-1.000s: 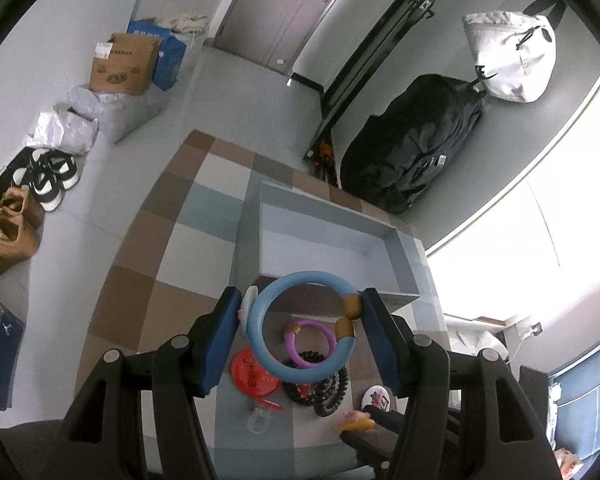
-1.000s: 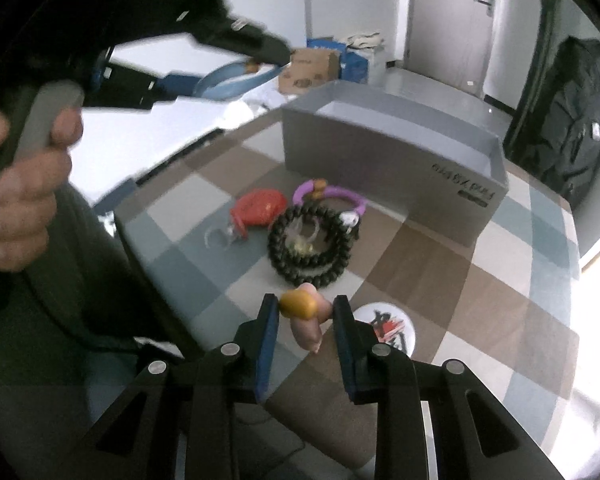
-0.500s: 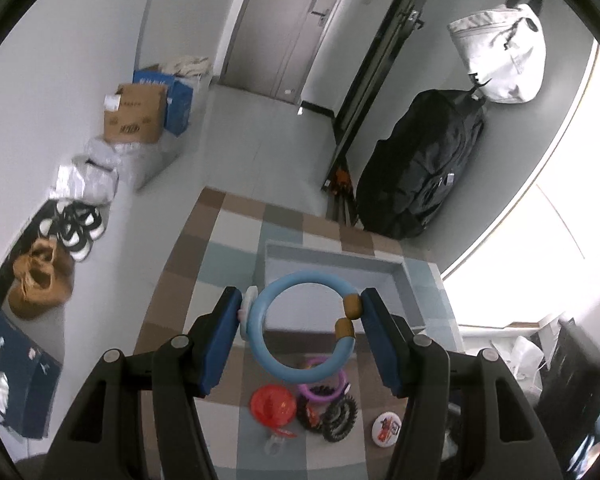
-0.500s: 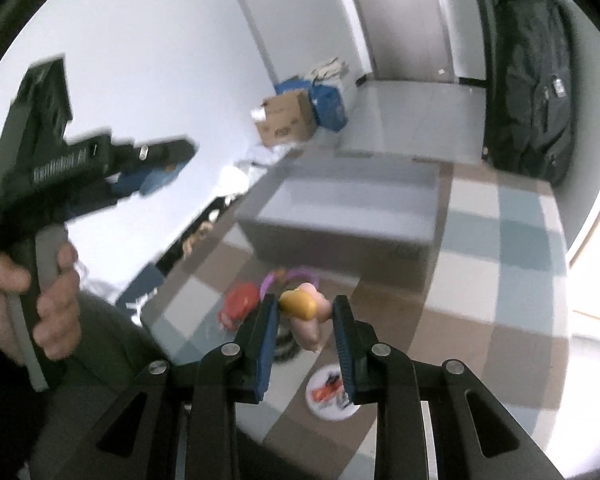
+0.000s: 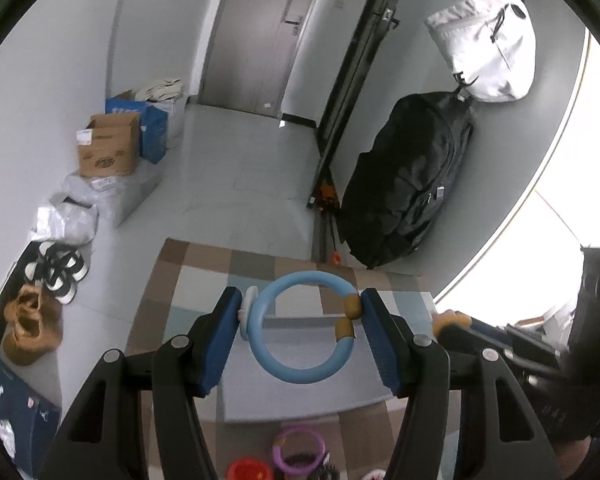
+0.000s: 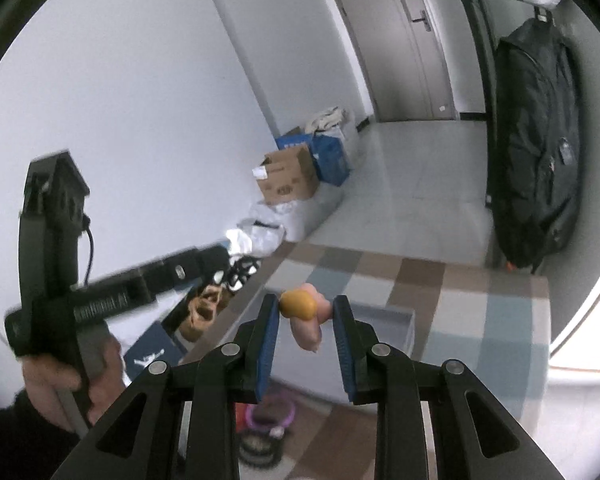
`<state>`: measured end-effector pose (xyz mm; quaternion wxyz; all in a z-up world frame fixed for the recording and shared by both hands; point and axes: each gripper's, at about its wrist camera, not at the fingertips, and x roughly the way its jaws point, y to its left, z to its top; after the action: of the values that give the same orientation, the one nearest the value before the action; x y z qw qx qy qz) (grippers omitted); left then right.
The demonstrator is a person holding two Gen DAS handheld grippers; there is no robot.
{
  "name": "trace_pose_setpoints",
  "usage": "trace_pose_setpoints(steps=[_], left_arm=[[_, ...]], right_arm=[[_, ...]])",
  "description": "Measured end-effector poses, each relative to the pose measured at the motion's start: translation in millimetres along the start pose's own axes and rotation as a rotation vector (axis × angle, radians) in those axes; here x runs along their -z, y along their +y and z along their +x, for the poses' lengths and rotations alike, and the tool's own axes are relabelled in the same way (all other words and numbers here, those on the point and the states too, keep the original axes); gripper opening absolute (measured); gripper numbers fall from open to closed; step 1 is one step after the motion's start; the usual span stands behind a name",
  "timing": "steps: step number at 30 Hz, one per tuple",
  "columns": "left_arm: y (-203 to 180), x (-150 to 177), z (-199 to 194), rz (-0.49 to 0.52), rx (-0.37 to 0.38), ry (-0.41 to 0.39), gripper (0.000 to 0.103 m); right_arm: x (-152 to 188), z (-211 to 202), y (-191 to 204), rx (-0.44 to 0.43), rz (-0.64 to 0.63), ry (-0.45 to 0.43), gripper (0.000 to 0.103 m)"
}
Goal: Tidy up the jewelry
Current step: 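Carry the ring toy and figurine into the gray box and open both grippers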
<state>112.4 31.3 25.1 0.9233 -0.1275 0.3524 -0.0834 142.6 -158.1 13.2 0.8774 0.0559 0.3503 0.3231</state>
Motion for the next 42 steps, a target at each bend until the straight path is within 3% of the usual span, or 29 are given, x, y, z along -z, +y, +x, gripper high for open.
trace_pose_setpoints(steps=[7,11,22,33,36,38,42], left_arm=[[4.3,5.8,33.1,0.014,0.004,0.063,0.056],[12.0,9.7,49.7,-0.006,0.02,0.128,0.056],[3.0,15.8,70.9,0.027,0.052,0.228,0.056],[3.2,16.8,79.8,0.02,0.042,0.262,0.056],[8.0,16.3,81.5,-0.018,0.078,0.261,0.056],[13.0,14.7,81.1,-0.064,0.115,0.269,0.057],[13.1,10.4,71.7,-0.07,0.117,0.219,0.08]], right_arm=[[-5.5,36.9,-13.8,-0.016,-0.001,0.021,0.026],[5.6,58.5,-28.3,-0.027,0.026,0.089,0.026],[13.5,71.8,-46.9,-0.041,0.077,0.137,0.026],[15.0,76.4,-50.8,-0.052,0.107,0.144,0.029],[12.3,70.1,-52.0,-0.057,0.107,0.123,0.04],[11.0,59.5,-54.4,-0.05,0.108,0.085,0.061],[8.8,45.9,-56.6,-0.049,0.108,0.037,0.074]])
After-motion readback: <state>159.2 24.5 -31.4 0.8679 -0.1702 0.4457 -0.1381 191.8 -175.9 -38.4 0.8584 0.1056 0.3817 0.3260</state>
